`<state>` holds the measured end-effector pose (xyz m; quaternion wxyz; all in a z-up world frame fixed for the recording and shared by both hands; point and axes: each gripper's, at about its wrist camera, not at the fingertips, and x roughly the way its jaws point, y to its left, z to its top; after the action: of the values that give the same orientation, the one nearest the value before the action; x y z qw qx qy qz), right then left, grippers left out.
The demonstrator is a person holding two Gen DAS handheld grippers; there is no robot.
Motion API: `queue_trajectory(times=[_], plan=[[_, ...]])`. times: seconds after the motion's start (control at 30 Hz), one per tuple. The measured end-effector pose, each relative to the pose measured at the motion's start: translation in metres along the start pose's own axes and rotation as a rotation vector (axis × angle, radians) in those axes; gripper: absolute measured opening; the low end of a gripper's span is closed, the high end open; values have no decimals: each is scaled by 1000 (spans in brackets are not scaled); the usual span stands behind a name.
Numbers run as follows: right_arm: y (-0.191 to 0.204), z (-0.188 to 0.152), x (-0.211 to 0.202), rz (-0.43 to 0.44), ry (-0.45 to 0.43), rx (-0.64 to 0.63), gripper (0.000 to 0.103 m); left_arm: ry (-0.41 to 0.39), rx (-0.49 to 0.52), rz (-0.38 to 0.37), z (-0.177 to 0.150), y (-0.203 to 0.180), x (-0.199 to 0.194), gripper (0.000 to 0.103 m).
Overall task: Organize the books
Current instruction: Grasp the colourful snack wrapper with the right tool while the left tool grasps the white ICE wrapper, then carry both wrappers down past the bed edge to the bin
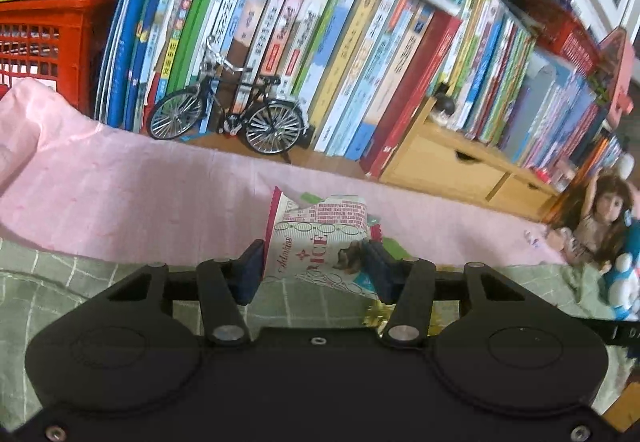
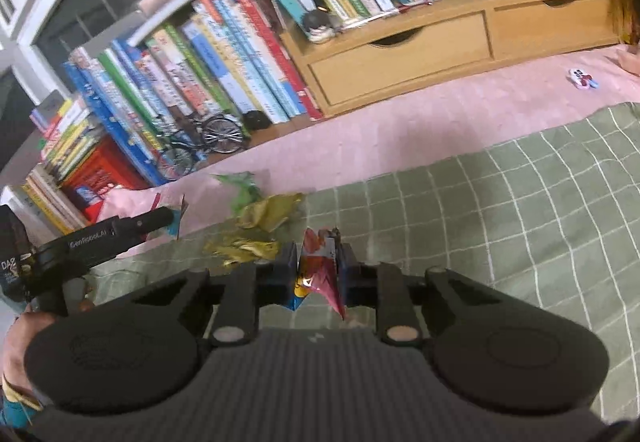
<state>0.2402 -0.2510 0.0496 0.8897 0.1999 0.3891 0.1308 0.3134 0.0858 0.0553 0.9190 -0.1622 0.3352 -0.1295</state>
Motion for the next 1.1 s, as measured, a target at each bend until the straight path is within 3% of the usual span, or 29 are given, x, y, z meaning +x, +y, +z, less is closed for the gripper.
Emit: queue_trajectory(times=[0.1,0.53,0.83,1.1], plan=[[5,-7,-10,43,6,13,25,-4,1,0,-4,-2,-14,51],[36,-65,-53,57,34,-31,27,13,-51,-31,-54,2,-86,51],[58,-101,-95,115,38,-39,28,1,-16,-51,-86,-13,-143,51],[61,-136,-132,107,24,-65,30,33,24,-77,-127,-27,-184,51]])
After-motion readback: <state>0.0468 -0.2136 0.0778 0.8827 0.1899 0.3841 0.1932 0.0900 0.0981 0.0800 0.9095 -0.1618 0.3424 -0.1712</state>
